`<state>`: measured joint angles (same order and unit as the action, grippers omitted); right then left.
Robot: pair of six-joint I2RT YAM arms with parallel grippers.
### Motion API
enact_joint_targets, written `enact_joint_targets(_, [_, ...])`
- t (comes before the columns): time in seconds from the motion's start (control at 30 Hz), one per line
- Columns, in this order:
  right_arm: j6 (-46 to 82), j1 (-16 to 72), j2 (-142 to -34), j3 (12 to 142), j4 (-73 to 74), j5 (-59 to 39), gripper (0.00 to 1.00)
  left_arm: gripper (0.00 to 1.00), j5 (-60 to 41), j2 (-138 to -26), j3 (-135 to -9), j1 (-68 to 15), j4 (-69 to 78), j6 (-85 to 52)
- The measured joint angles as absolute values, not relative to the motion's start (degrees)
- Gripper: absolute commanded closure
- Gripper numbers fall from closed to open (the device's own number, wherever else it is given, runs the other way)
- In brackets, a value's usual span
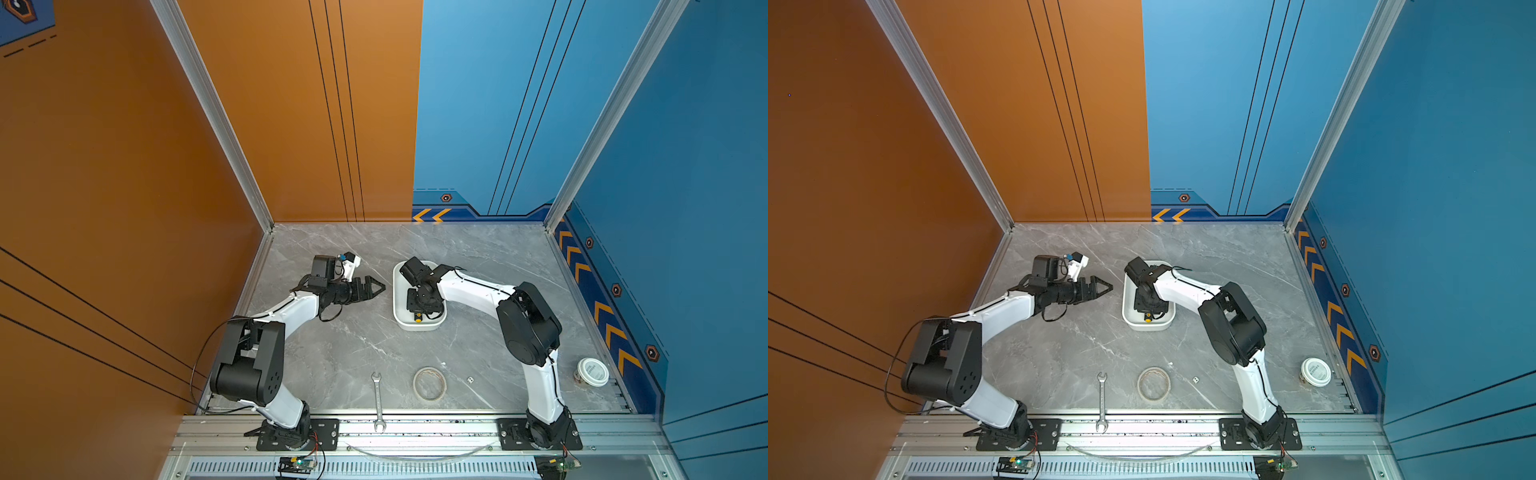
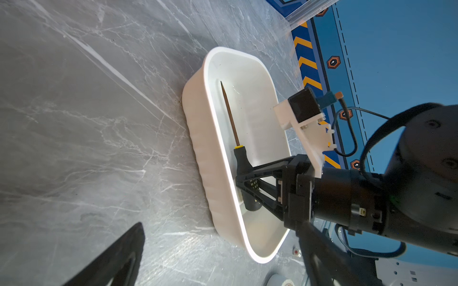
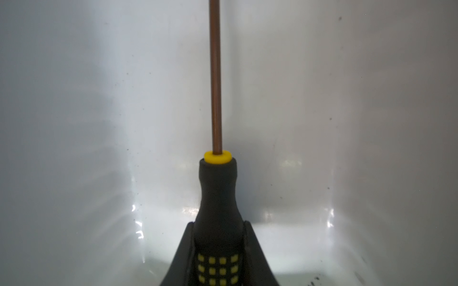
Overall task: Put the screwdriver in the bin
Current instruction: 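Lower the screwdriver into the bin with the right gripper, then open the right gripper and lift it away from the bin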
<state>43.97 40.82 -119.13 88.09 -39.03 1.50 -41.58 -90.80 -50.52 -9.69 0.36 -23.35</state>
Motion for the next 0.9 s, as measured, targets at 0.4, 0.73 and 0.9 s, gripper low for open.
enact_joint_targets(0.4, [43.77,40.82,-119.81,88.71,-39.00,1.19,0.57,0.02,-40.73,-90.76,-50.96,-9.82,-0.71,-23.16])
enact_joint_targets(0.73, [43.48,40.82,-117.95,88.71,-40.14,1.48,0.47,0.02,-40.53,-90.76,-51.13,-9.85,-1.13,-22.68])
enact_joint_targets(0.9, [43.07,40.82,-114.89,88.71,-41.47,1.80,0.44,0.02,-40.51,-90.76,-51.13,-9.96,-1.13,-22.28])
